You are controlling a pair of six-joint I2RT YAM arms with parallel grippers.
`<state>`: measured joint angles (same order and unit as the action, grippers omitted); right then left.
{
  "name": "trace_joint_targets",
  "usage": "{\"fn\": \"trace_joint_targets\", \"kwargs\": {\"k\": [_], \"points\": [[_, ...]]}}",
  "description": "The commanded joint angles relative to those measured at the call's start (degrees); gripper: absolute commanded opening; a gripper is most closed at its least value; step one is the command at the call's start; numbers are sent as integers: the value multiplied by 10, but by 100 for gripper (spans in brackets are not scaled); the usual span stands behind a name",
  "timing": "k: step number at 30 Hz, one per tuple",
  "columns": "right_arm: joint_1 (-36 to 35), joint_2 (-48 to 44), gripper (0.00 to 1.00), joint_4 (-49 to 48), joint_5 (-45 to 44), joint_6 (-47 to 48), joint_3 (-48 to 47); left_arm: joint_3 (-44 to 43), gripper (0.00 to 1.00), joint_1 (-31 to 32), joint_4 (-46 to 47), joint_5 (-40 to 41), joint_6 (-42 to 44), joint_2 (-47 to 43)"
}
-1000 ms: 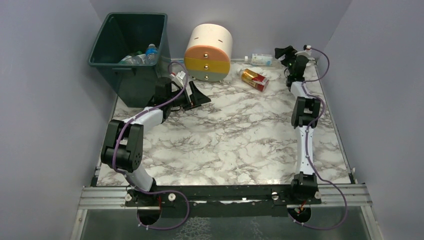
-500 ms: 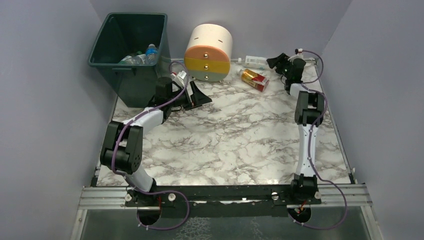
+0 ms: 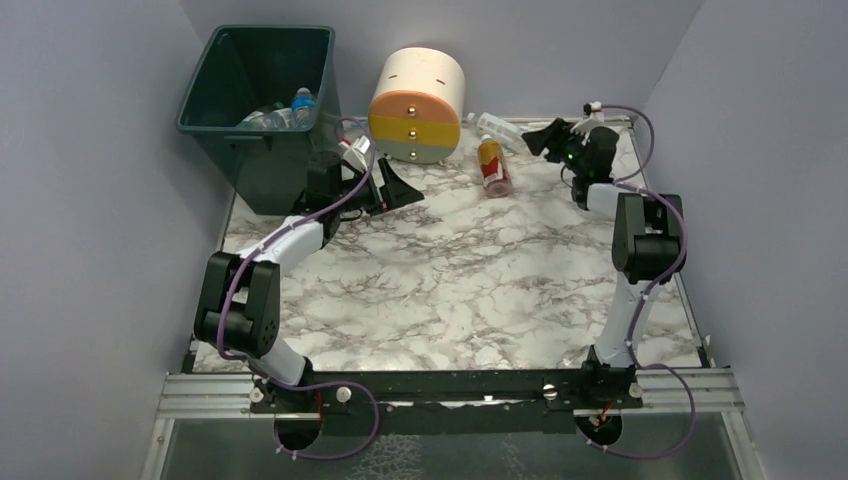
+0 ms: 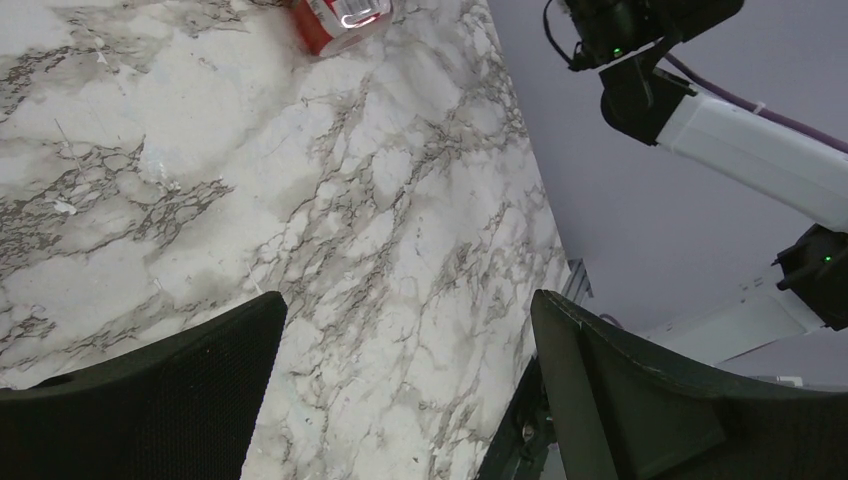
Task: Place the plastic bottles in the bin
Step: Pick up the plastic bottle from the corner of the board.
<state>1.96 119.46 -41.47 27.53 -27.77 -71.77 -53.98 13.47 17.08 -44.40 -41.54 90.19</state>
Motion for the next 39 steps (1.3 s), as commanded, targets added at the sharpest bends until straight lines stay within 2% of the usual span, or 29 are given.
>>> {"fn": "trace_joint_targets", "kwargs": {"k": [1,12,20,27,33,34,39], "points": [[9,-19,70,-5,2,13,-55,-3,99,3,13,-4,-3,-18],[10,85,71,5,17,-37,-176,-4,99,9,15,-6,-3,-18],[13,195,75,59,11,-35,-320,-4,99,9,15,-8,-4,-17],[28,251,84,48,-15,-40,-386,-4,99,9,16,-10,-4,-17],[28,353,87,138,73,-31,-561,-3,99,9,16,-11,-4,-14],[28,362,91,149,76,-30,-575,-3,99,8,17,-10,-4,-14],[27,374,95,156,63,-7,-568,-3,99,8,17,-12,-3,-14]]}}
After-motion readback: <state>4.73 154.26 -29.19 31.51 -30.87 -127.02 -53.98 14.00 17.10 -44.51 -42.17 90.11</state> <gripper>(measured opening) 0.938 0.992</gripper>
